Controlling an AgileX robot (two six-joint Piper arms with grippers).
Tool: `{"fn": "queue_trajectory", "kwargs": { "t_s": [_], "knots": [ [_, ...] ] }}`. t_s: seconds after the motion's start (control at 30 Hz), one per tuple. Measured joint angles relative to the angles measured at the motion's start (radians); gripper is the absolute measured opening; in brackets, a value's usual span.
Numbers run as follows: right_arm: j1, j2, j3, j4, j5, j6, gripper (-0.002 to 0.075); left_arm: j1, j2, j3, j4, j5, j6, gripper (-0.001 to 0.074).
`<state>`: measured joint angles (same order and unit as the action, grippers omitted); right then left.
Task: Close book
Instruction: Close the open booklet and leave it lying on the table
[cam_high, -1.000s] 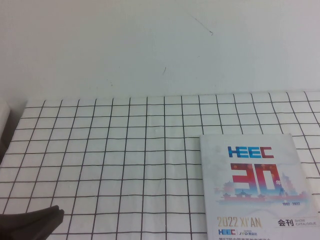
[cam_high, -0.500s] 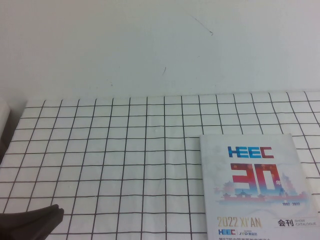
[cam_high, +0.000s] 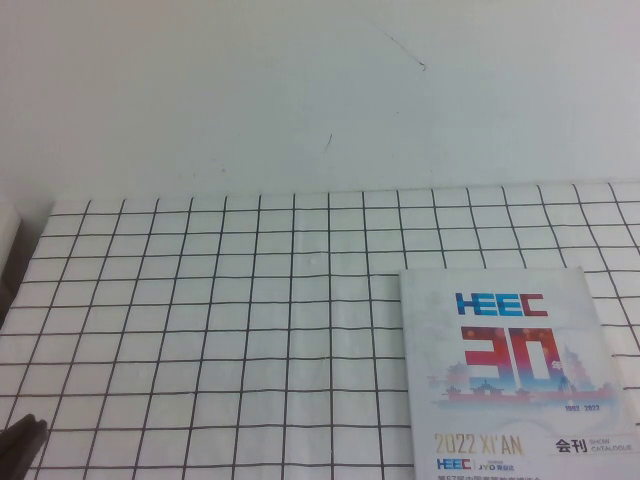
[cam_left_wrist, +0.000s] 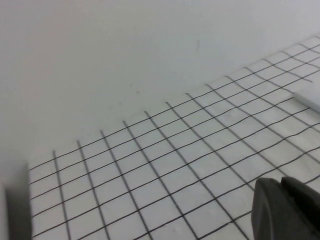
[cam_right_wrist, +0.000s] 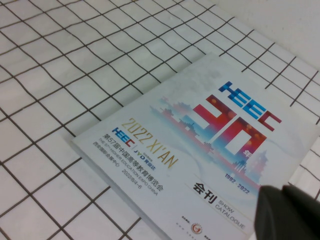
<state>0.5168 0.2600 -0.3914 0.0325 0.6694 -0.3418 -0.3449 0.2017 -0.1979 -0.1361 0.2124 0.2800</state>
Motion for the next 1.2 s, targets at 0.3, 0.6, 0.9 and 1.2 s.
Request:
{"fn": "queue_trajectory", "kwargs": {
  "t_s": [0.3, 0.6, 0.9, 1.2],
  "knots": [
    [0.0, 0.0, 0.0, 0.0, 0.0, 0.0, -0.0003, 0.221, -0.18, 0.181, 0.015, -0.044, -0.021, -0.0004],
    [0.0, 0.0, 0.0, 0.0, 0.0, 0.0, -0.0003, 0.323, -0.212, 0.218, 0.024, 0.091, -0.111, -0.0004],
    [0.0, 0.0, 0.0, 0.0, 0.0, 0.0, -0.0003, 0.327, -0.214, 0.218, 0.028, 0.099, -0.113, -0.0004],
    [0.0, 0.0, 0.0, 0.0, 0.0, 0.0, -0.0003, 0.327, -0.214, 0.218, 0.028, 0.1, -0.113, -0.0004]
  ]
}}
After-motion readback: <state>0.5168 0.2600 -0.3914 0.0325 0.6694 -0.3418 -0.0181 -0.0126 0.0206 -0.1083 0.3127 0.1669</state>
